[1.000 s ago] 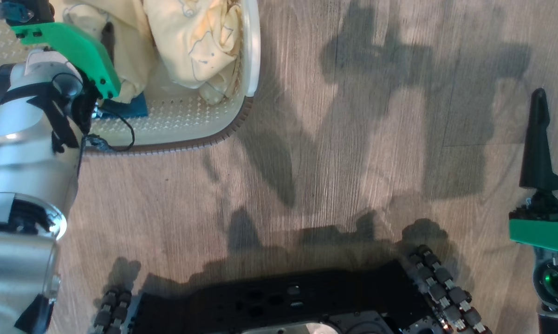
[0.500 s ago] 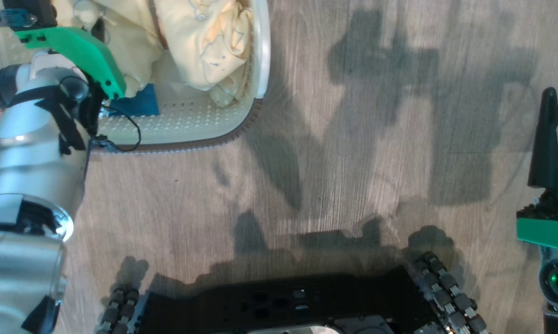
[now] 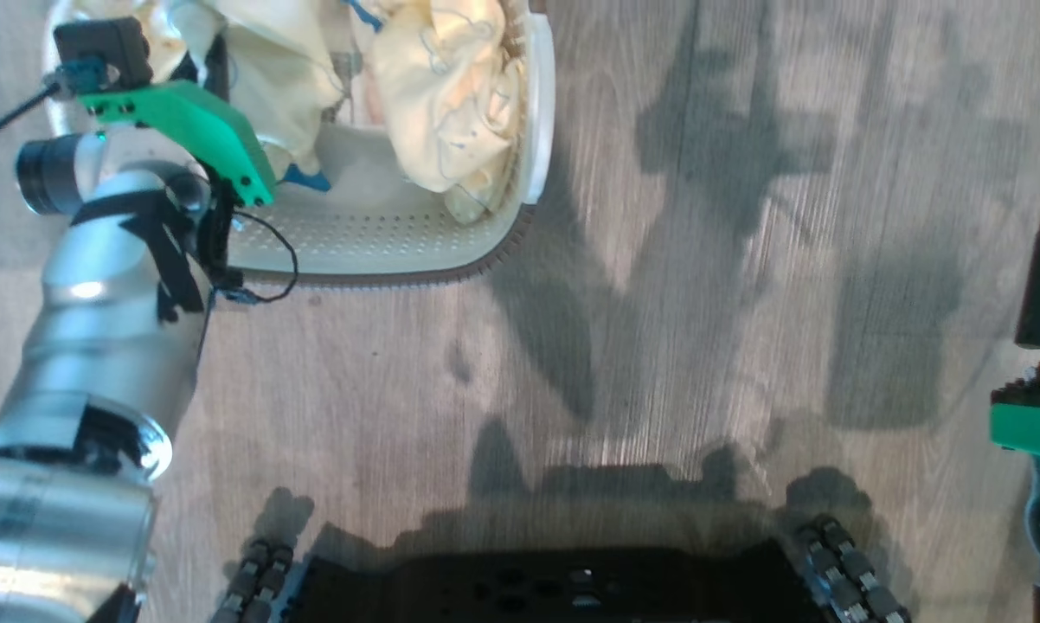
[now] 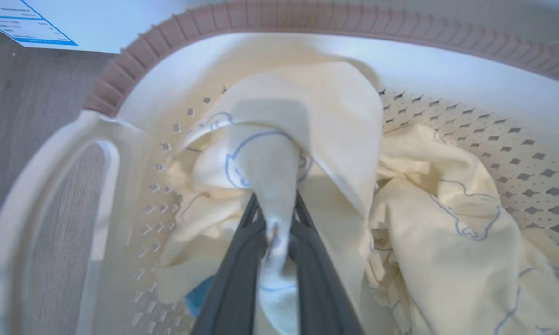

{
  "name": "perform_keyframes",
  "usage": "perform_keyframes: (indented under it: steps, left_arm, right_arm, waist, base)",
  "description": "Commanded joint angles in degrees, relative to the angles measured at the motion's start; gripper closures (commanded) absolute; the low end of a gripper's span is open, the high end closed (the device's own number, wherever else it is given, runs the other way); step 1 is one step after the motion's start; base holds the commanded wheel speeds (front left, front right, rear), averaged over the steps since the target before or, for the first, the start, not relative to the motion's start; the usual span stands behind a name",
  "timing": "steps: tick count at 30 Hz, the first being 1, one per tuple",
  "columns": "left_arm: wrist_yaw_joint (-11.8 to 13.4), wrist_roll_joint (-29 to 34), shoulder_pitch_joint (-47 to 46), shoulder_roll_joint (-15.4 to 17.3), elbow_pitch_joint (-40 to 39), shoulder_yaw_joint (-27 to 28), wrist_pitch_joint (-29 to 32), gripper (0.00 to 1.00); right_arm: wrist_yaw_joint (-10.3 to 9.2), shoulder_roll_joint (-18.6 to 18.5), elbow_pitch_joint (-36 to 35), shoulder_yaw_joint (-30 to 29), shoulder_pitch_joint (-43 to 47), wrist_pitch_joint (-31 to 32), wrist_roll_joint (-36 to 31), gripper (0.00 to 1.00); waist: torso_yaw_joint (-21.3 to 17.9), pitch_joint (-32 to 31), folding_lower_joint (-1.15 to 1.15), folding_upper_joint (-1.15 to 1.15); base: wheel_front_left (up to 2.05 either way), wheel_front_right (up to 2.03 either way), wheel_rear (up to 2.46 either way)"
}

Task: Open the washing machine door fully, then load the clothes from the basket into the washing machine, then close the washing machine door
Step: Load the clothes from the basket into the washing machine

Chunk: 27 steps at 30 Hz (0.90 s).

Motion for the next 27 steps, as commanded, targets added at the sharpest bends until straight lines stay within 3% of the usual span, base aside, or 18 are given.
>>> perform_keyframes:
  steps: [1,6,27]
  left_arm:
    - [0.9,0.3,2.5,2.4,-3.2,1.3,-0.7,1.00]
    - [2.8,1.4,8.8,2.1,-14.5,3.4,-0.8,1.00]
    - [6.8,6.4,28.8,2.2,-42.3,9.0,-0.8,1.00]
  right_arm:
    - [-0.16,-0.9,-1.7,0.2,2.6,-0.3,-0.3,0.00]
    - [-0.16,-0.9,-1.1,-0.2,2.5,-0.3,-0.9,0.00]
    - [-0.16,-0.9,3.8,1.0,4.3,-0.3,-3.0,0.00]
  waist:
    - [0.9,-1.5,0.00,0.00]
    - [1.8,-5.5,0.00,0.00]
    - [2.0,-22.2,0.00,0.00]
  base:
    - [0.00,0.00,0.00]
    - [0.00,0.00,0.00]
    - [0.00,0.00,0.00]
